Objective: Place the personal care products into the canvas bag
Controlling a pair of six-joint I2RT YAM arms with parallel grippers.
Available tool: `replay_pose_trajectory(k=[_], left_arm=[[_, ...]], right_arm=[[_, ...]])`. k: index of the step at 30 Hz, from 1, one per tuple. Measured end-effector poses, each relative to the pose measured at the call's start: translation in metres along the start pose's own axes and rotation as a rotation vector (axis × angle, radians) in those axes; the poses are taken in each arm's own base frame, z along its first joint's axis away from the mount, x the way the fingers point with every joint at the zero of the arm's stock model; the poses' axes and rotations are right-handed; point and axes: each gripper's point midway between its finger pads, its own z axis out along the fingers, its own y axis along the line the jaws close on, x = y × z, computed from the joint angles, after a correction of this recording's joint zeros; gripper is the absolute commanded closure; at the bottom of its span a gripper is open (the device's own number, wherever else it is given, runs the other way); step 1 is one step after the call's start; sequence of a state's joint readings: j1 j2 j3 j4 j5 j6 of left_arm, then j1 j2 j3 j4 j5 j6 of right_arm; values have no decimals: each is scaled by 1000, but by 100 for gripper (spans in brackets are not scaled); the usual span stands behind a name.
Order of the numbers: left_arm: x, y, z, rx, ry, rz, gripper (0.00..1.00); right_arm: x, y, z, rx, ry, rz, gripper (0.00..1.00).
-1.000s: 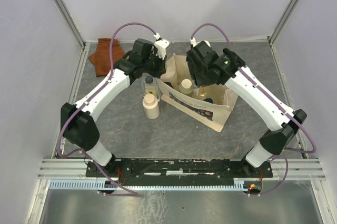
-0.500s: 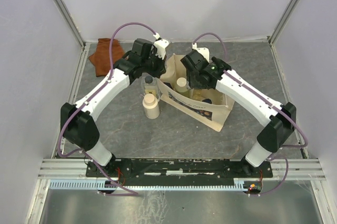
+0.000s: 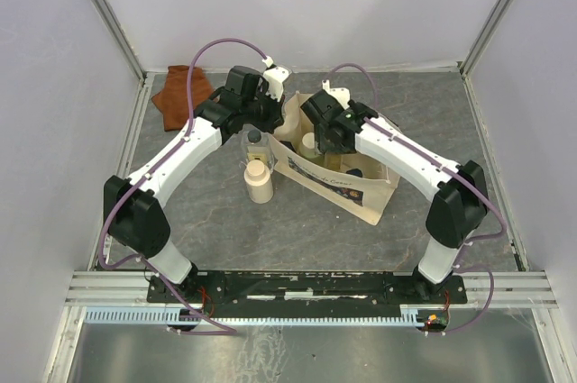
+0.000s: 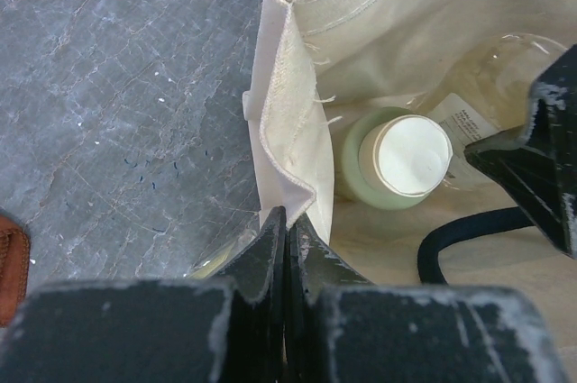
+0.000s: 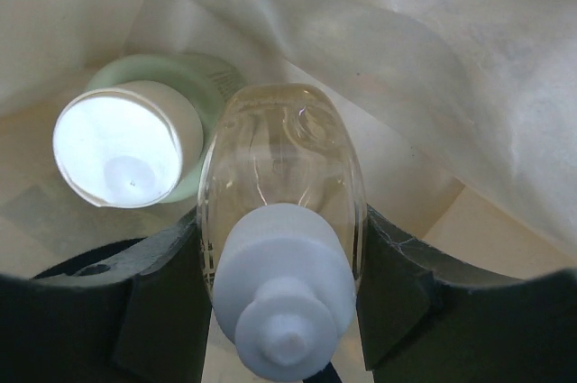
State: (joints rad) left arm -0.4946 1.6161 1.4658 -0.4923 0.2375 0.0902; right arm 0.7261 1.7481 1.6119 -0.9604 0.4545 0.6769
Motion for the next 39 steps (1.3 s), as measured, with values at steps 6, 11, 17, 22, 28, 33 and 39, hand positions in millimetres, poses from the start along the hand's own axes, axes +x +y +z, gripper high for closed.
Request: replay_pose_trajectory(k=[6,11,17,22,28,33,39], left_arm=[[-1,0,-1,0,-2,0,97],[-1,0,-1,-1,-3,0,97],[-1,0,-1,-1,-3,0,97],[-1,0,-1,-2,-2,0,97],[-1,0,-1,-3,-2,0,97],[-1,1,-1,-4,-2,0,97],[-1,0,-3,-2,4,-1,97]], right_arm=[[12,0,15,2,20,10,78],[26,3,28,0,54,8,70],[30,6,36,-9,77,7,41],[29,11,37,-33,78,15,15],[23,16,32,-55,71,4,5],[5,20,17,-79,42,-11,2],[-21,18,-19,-95,-30,-53,1]])
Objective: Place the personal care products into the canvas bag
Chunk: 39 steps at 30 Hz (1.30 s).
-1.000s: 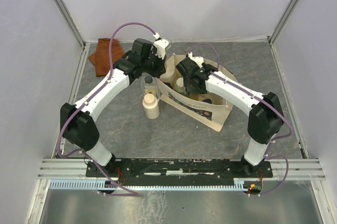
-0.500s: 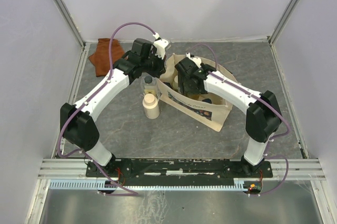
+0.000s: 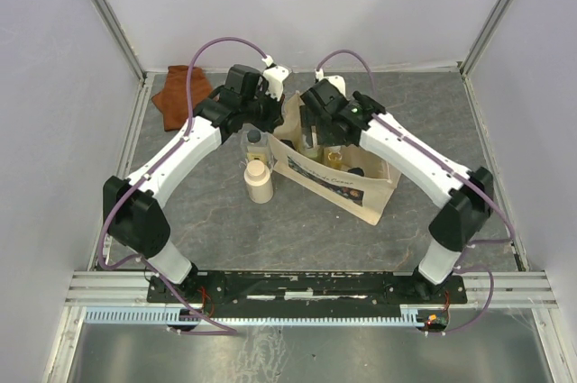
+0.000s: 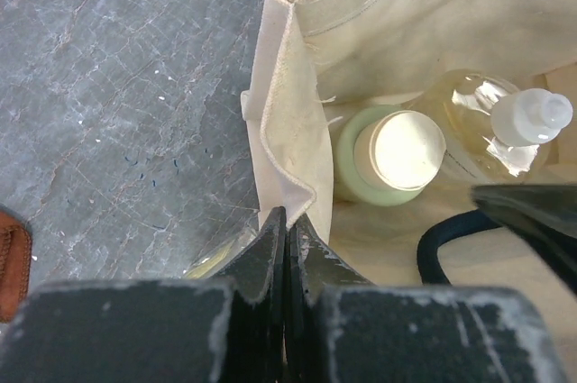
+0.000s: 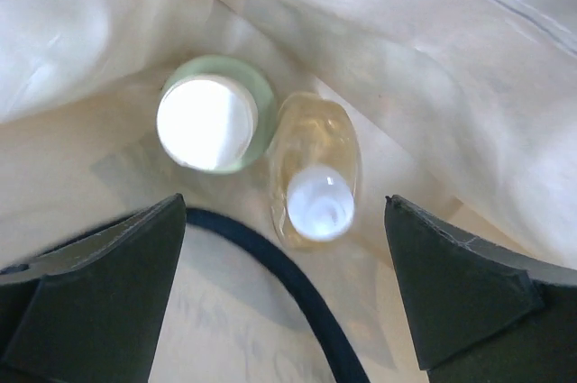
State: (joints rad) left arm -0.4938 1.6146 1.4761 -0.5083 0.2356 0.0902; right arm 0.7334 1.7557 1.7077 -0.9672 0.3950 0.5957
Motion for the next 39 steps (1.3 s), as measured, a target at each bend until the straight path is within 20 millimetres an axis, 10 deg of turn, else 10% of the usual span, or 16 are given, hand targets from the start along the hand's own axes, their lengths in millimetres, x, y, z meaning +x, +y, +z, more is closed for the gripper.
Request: replay_pose_trajectory(k=[10,14,25,39], left_arm=[[-2,1,2,1,18,-4,97],[-7,2,7,1,22,-5,97],[-22,7,19,2,39,-9,97],[-22,7,20,3,49,-11,97]], right_arm=[[-12,-21,-141,-116,-237,-78,2],[5,-8,-167,-165,-260,-149,2],[67,76,-130,-221,-169,-372,1],[108,122,-70,-269,-79,-470,1]])
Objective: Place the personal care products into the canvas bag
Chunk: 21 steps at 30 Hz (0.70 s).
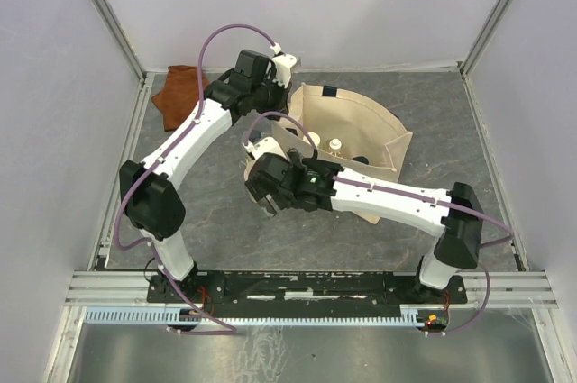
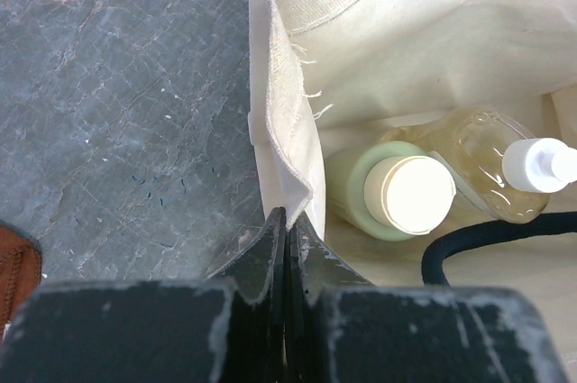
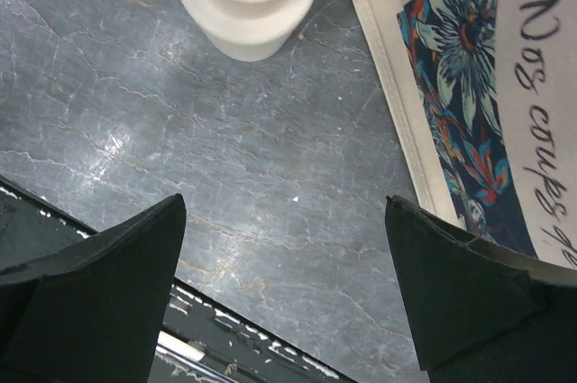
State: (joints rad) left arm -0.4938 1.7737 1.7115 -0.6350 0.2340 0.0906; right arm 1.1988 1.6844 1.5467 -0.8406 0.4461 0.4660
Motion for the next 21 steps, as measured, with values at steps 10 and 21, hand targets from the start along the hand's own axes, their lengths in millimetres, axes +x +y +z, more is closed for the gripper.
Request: replay_pose_trajectory(k=[10,21], left_arm=[[0,0,0,0,0,0,97],[0,1,0,-1,0,-1,97]], right_arm=[[4,20,35,-21,9,-31,0],[10,32,59,-34,26,-58,0]])
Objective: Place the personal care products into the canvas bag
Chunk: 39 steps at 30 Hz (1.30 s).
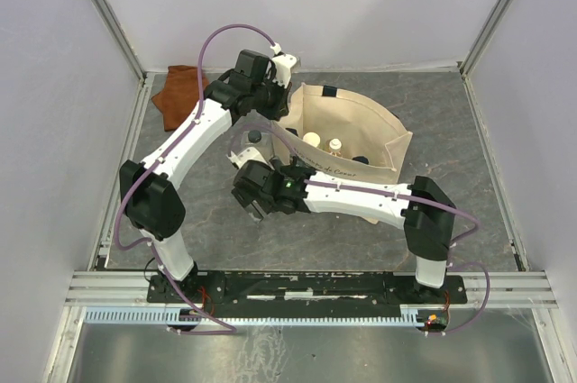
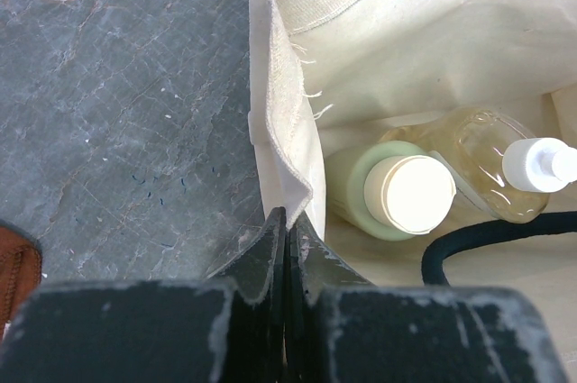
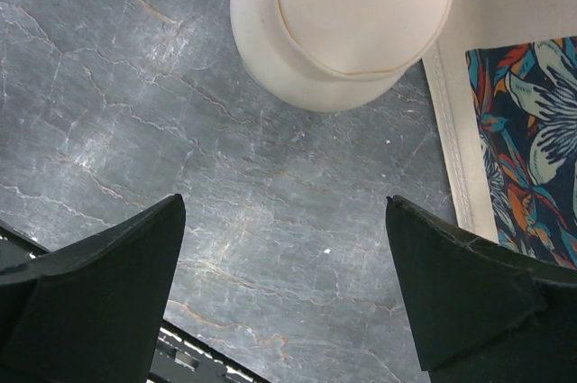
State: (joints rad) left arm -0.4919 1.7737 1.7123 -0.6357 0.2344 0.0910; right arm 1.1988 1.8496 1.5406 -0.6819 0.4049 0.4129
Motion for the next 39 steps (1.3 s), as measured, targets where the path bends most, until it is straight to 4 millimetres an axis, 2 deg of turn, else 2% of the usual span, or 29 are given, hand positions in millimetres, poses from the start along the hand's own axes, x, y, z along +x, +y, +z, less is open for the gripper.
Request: replay_pose_trajectory(k=[8,13,21,25,32,39], left_arm=[[-1,0,-1,-1,-2,0,97],[-1,0,-1,-1,-3,1,97],[0,0,-2,-1,-3,0,97],[2,1,-2,-1,0,-2,98],[2,2,-3,-2,-2,-3,97],[3,2,-4,-3,-1,-5,97]], right_arm=[[-2,2,20,18,-4,-16,0],[-3,-7,31,46,-4,-12,0],[-22,-23,41,68,-61,31,0],[-25,-20,50,63,-74,31,0],[-19,-10,72,50,-52,9,0],[-25,-8,78,57,-77,8,0]])
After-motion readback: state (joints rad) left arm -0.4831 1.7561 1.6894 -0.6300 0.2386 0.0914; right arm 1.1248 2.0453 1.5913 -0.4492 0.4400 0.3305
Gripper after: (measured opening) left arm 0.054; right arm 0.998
